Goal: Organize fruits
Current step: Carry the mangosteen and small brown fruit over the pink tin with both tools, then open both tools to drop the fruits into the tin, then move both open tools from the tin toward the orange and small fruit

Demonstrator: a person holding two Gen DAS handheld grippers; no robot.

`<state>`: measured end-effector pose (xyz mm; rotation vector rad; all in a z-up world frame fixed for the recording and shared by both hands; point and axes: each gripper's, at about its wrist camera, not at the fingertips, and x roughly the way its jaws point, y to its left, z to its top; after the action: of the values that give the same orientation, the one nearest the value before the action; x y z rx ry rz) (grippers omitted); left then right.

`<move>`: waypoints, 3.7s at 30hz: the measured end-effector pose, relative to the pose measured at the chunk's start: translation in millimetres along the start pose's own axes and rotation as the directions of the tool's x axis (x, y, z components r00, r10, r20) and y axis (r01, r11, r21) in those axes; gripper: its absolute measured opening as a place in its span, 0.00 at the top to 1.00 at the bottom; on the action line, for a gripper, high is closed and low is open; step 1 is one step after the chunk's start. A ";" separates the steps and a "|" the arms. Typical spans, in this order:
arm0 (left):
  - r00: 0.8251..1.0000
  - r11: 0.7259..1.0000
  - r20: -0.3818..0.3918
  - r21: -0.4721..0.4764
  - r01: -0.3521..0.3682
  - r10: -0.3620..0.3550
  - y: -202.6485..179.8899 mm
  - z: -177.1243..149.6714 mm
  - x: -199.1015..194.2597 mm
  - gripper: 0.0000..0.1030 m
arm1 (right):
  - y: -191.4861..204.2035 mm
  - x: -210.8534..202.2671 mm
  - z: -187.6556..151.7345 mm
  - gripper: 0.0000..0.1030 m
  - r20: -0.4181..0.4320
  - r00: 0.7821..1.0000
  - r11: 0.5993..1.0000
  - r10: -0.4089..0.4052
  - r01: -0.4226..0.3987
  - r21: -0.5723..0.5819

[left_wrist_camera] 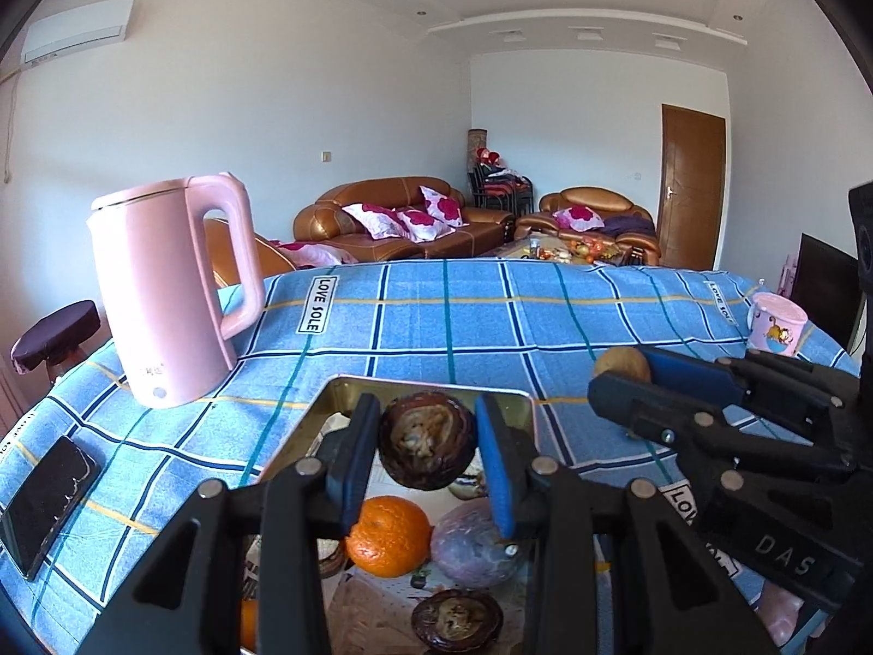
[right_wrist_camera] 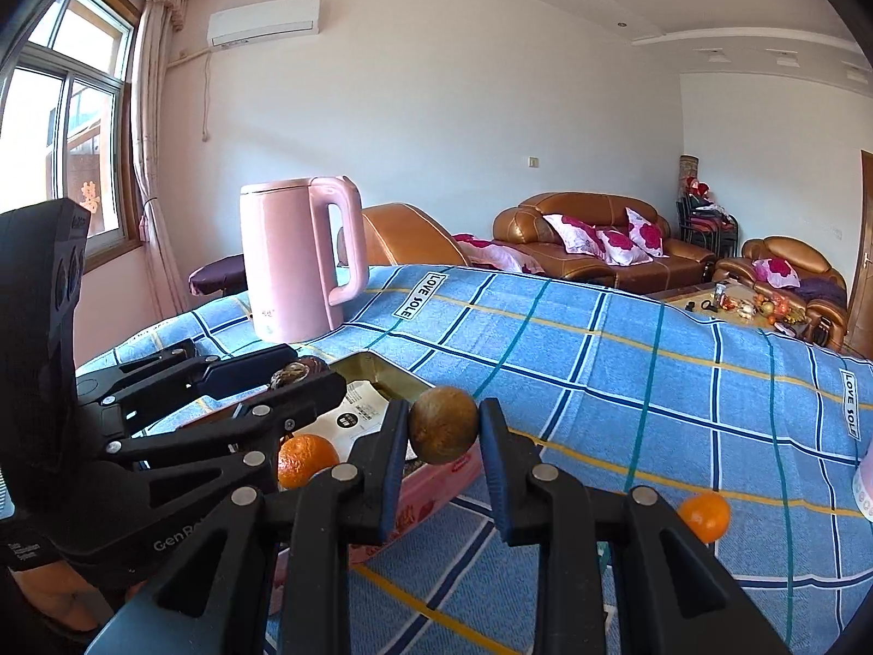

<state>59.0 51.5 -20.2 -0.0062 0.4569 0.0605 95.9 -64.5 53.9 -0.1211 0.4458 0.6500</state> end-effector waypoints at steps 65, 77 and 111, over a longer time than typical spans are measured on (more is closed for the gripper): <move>0.955 0.989 -0.274 0.120 -0.083 0.114 43.8 2.0 63.0 0.55 | 23.5 99.1 5.3 0.71 -0.209 0.971 0.993 0.114 -0.112 0.024; 0.967 0.988 -0.225 0.122 -0.090 0.116 31.2 8.5 47.8 0.28 | -5.4 78.1 6.1 0.54 -0.169 0.981 0.988 0.096 -0.074 0.132; 0.984 0.995 -0.169 0.076 0.071 -0.058 -106.7 20.0 69.9 0.08 | -161.7 35.7 -43.8 0.53 -0.380 0.900 0.913 -0.215 0.323 0.248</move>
<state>136.8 -50.6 -33.9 0.0551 0.6260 -0.0229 203.6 -183.6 -5.7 -0.0003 0.8489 0.2729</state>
